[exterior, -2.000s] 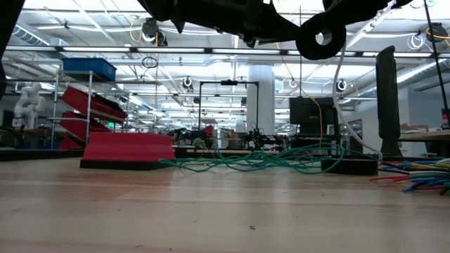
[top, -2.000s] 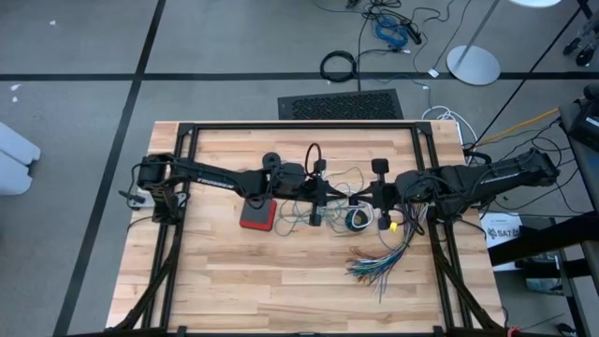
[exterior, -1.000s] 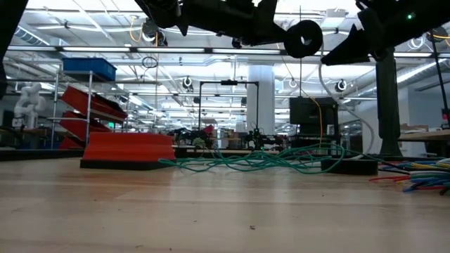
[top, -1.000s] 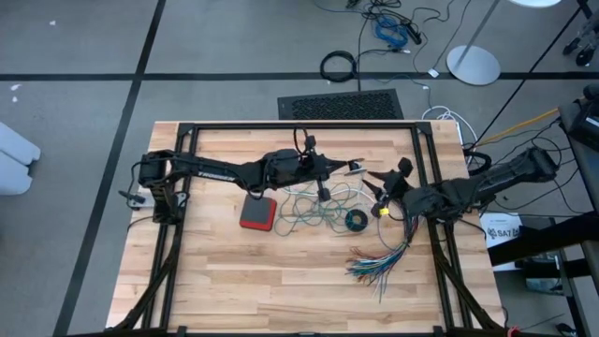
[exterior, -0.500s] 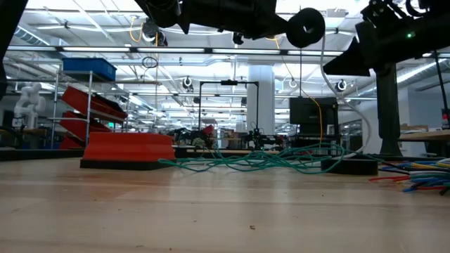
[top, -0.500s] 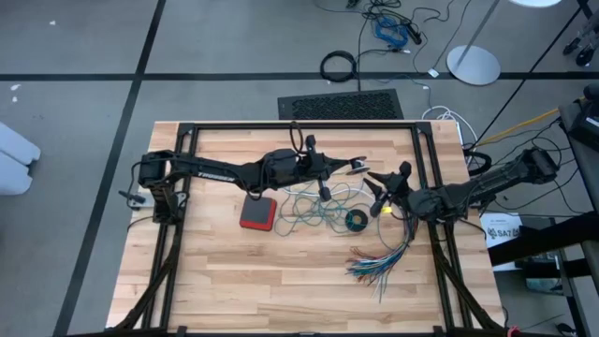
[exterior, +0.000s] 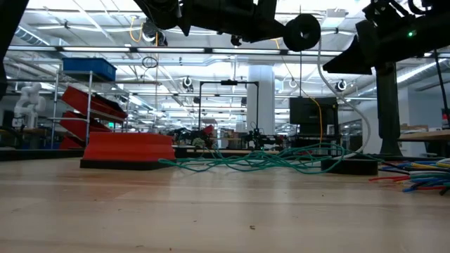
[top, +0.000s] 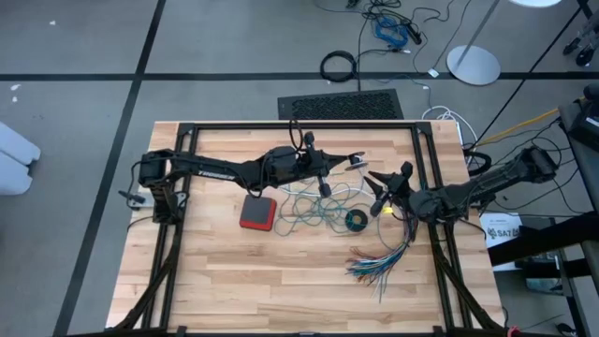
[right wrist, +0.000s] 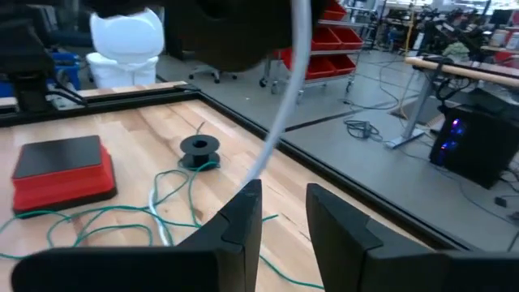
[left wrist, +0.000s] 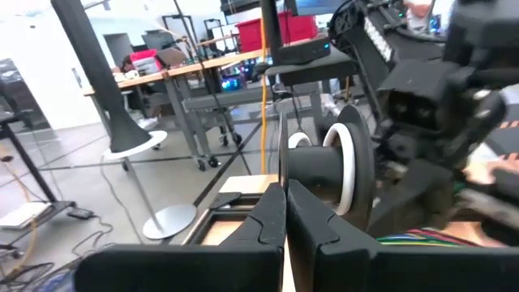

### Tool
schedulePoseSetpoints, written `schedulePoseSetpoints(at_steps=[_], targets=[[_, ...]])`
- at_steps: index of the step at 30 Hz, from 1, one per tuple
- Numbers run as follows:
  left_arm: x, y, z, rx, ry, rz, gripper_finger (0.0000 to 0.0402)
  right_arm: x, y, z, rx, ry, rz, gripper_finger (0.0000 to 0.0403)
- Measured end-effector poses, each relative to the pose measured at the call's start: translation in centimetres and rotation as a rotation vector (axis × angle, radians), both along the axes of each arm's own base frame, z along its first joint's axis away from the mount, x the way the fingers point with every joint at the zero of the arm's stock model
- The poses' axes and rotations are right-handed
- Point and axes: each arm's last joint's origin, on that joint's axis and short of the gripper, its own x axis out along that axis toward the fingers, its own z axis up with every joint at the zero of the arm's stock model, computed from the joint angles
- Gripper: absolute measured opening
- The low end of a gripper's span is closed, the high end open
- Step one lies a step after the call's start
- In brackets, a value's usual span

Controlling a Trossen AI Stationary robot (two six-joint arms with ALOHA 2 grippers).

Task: Coiling cords
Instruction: Coil the white wire cable on the spool

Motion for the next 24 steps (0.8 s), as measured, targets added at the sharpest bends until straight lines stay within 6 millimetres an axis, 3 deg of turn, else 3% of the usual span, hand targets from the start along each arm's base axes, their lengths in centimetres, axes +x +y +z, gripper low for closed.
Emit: schedulePoseSetpoints(at_steps=[11,24], targets=[[-0.1,0.4,0.3,0.026,-0.026,0.012,0.0,0.0,0.6,-0.1,0.07,-0.03,0.081,0.0085],[0.0,0.0,0.6,0.029,-0.058,-0.018,0.0,0.8,0.9,-1.5,0.099,0.013,0.065,0.0122]])
